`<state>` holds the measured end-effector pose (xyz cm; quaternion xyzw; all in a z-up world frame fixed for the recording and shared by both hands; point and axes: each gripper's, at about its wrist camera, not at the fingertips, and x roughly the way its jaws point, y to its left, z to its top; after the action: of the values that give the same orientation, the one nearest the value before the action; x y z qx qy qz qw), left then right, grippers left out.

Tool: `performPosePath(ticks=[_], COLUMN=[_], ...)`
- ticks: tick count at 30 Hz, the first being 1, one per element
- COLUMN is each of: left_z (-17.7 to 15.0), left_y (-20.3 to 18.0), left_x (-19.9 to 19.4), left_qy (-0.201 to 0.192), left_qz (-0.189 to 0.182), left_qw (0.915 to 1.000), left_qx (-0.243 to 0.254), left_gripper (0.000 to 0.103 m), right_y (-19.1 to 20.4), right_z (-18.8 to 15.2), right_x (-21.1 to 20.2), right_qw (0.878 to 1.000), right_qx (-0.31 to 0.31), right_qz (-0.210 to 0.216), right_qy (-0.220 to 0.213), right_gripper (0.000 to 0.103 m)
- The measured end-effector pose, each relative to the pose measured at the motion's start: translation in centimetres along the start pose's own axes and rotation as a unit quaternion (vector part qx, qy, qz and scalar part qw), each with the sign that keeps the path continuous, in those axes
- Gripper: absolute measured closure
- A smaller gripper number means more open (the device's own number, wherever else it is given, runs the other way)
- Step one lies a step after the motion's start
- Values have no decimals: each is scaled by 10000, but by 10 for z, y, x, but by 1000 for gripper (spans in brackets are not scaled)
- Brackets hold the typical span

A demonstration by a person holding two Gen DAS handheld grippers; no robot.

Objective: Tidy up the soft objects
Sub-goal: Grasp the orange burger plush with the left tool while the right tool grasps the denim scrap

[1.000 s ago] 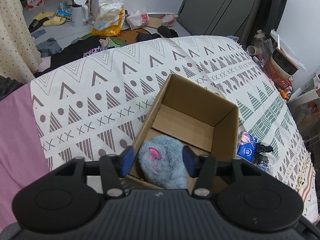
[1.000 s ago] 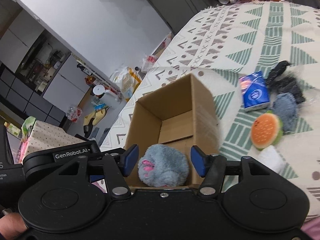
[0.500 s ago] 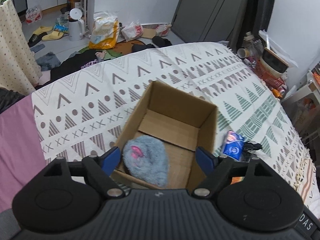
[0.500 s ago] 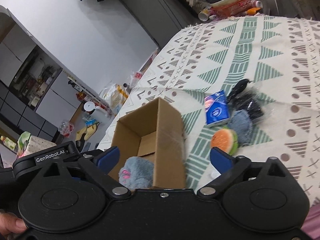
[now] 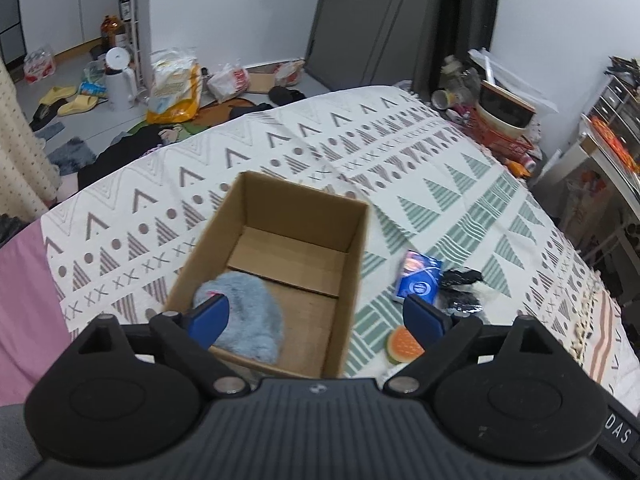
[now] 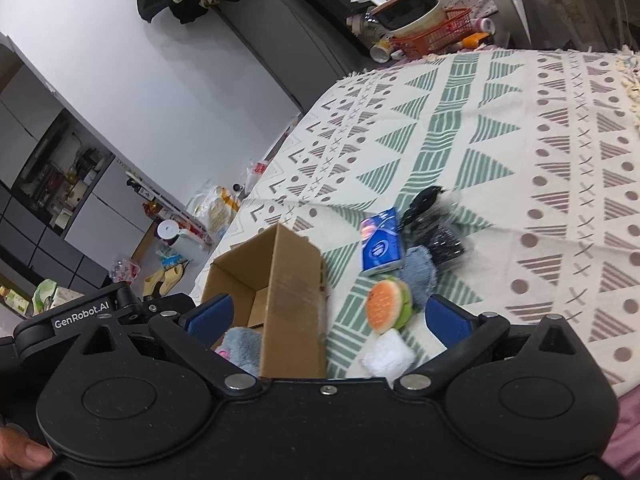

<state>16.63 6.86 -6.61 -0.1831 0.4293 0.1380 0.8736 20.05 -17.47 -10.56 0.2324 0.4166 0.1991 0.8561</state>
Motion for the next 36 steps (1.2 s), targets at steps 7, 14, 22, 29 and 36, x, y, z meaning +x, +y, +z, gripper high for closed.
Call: performPosePath(ticks=[7,14,22,29,36], left_z=[-5,-9,-17,-26,-34], left_y=[-24,-43,-60,-72,-87], left_x=[-2,-3,9,25,47], left_qy=[-50,-30,55,119,259], left_qz=[-5,-38,-217,-386,-517], left_qw=[9999,9997,9993,9987,9977], left_qx=[165,245,298,295,364], left_gripper=[10,10,11,13,24], right_y=[-20,-37,-64,-81,-96], right_z=[9,16,19,16,17], right_x=[-14,-16,-6,11,33], right_qw=[10000,9999,9989,9966,9926], right_qx=[32,138,455,756,1056], right_qz=[-22,16,70,323,578], right_qy=[-54,-33,-16,49,160], right_gripper=[0,0,5,18,35])
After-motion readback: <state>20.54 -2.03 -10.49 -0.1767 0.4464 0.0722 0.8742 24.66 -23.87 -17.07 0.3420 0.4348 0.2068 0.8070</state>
